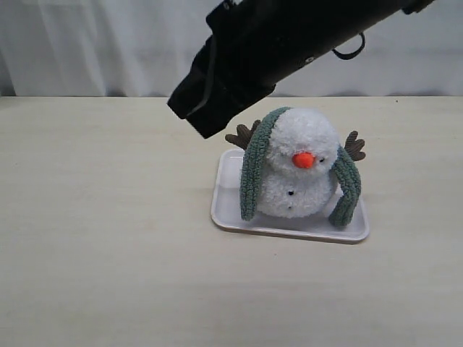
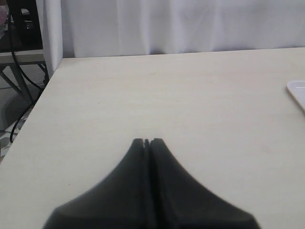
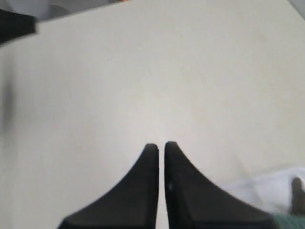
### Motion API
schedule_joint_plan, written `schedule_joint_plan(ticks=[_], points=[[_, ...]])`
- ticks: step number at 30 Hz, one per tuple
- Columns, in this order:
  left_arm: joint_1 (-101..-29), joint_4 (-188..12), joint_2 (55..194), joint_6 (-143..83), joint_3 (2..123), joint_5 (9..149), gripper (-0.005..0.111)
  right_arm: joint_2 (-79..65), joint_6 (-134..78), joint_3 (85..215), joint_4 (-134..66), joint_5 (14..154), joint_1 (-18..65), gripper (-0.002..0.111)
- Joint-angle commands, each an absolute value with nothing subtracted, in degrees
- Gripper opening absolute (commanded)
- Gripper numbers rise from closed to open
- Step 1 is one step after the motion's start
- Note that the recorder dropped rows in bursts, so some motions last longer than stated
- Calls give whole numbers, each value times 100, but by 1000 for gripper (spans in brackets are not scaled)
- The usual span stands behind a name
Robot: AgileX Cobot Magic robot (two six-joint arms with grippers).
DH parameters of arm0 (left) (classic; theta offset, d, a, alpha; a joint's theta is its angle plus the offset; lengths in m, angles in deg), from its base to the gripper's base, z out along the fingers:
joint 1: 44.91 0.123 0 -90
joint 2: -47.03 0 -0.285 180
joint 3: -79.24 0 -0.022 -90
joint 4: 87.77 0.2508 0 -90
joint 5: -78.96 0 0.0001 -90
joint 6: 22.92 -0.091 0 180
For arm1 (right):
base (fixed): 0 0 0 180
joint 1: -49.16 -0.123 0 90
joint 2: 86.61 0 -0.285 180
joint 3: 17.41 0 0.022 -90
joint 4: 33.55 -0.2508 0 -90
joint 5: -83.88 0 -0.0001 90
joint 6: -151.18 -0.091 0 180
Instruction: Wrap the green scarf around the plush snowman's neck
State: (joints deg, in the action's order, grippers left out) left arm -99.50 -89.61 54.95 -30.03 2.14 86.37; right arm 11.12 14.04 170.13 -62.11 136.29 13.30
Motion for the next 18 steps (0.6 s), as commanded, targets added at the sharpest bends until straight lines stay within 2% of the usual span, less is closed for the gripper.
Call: schedule_joint_plan(ticks=[1, 3, 6, 18], points=[[-9962, -9037, 5482, -3001, 202, 8457, 0, 1426, -1676, 17138, -2678, 13266, 812, 4], [-9962, -9037, 5482, -3001, 202, 8457, 0, 1612, -2882, 17248, -1461, 13435, 660, 4], [-9962, -9037, 5482, -3001, 202, 8457, 0, 1936, -3963, 17556, -902, 13760, 658, 4], [-9962, -9037, 5482, -3001, 202, 8457, 0, 3339, -4443, 18824, -867, 15173, 1069, 4]])
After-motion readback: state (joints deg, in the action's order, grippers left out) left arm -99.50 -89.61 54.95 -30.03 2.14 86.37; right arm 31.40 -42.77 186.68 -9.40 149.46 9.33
